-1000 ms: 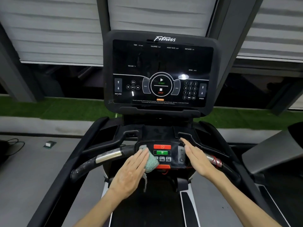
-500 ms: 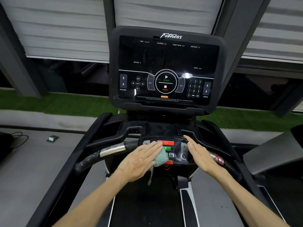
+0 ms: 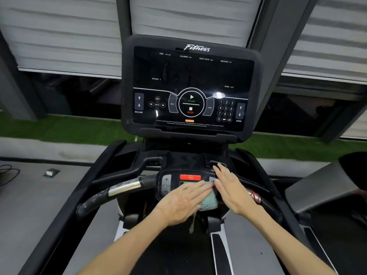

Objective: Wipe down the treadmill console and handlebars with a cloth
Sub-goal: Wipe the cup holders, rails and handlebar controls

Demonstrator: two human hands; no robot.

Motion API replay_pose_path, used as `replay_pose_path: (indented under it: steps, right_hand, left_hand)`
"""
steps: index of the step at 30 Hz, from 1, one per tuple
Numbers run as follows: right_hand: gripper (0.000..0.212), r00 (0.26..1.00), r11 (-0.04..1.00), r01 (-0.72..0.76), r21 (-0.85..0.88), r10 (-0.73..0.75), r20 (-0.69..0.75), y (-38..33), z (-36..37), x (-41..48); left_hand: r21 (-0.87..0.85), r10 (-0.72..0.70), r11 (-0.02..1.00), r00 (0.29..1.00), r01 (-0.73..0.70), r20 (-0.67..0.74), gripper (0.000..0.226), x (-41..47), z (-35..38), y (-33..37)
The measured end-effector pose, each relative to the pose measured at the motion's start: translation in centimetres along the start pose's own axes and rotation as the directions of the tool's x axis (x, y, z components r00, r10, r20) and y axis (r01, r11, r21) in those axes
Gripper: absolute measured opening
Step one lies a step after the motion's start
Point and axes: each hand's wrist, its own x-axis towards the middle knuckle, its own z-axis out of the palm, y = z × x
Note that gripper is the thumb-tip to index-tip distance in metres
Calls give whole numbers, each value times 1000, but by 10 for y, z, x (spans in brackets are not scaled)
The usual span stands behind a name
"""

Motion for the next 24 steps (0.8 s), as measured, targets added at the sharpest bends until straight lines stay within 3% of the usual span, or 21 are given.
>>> replay_pose_path:
  steps: [3,6,9,14,24]
  right_hand:
    - [84,997,995,77,-61,-76,16,-10,-1,15]
    - [73,997,997,79,-21,-78,28,-23,6,24]
    - [55,998,993,7,114,-14,64,-22,7,26]
    - [53,966,887,-195,420,99,239,-22,-12,31]
    - [58,975,882,-154,444,63,212,-23,-9,28]
  left_hand:
    - [12,-13,1000,1000,13,13,61,-25,-1,-19]
    - [16,-78,997,997,78,10,62,-33,3,-15]
    - [23,-101,995,995,101,-7,62,-15,6,5]
    - [33,-31,999,999,32,-19,58,21,4,27]
    - [8,-2,1000,999,1,44,61,-31,5,-22]
